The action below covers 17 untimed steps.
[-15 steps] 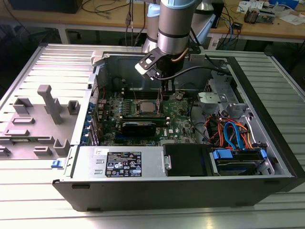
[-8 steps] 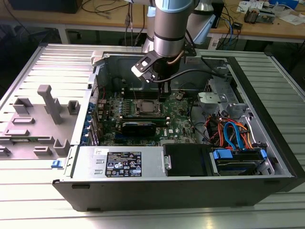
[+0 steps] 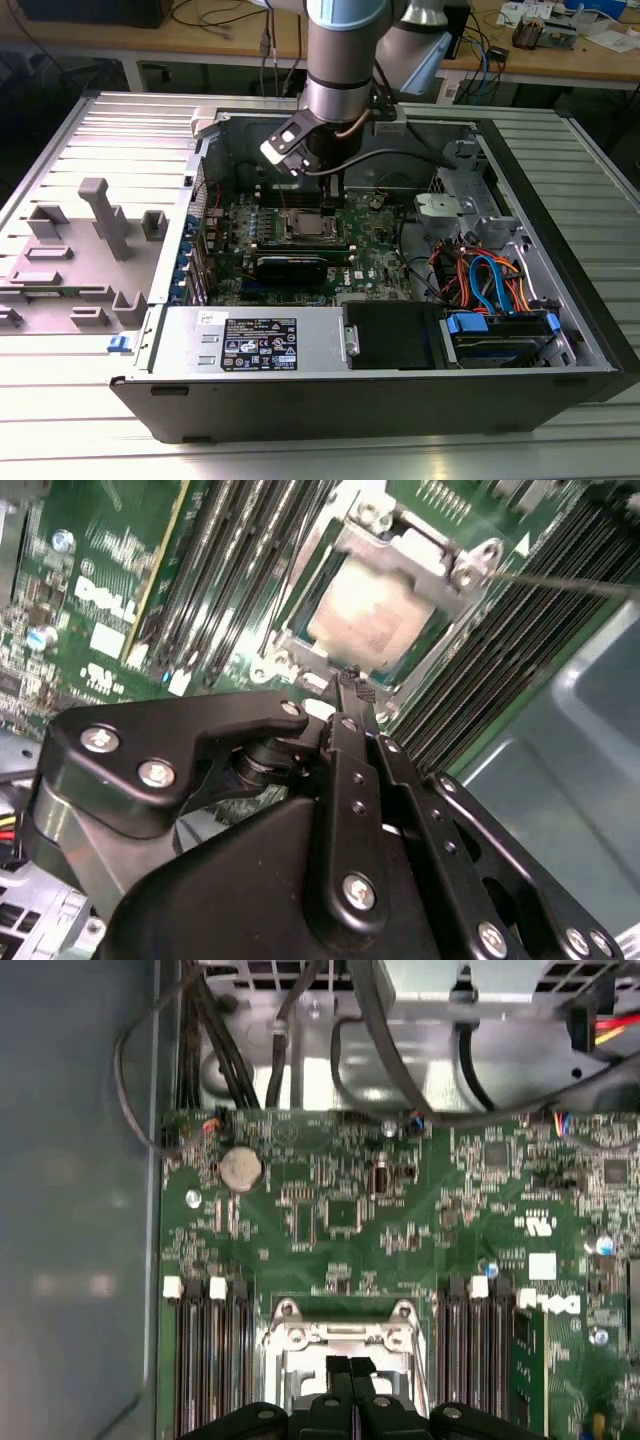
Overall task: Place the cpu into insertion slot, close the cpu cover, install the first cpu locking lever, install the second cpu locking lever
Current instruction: 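Close the cpu cover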
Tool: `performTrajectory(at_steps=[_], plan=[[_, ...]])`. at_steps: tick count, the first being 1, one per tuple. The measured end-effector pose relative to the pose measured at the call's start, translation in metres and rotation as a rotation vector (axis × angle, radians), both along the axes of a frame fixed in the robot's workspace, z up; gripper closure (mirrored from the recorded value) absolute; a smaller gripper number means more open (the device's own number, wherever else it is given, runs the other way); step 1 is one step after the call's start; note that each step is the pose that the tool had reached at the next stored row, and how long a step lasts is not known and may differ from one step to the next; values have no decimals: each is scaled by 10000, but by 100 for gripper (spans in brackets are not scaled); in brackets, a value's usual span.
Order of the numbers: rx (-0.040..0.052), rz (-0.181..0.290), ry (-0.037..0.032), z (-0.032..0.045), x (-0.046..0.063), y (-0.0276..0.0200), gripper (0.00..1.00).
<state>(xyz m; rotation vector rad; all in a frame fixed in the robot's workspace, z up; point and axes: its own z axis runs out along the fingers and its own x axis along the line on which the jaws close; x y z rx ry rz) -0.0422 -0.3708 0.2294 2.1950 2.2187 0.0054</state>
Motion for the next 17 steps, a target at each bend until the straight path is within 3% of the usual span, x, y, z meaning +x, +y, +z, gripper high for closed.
performTrajectory(at_steps=[5, 17], plan=[[1, 1, -3, -16, -143, 0, 89], [1, 2, -3, -26, -145, 0, 89]])
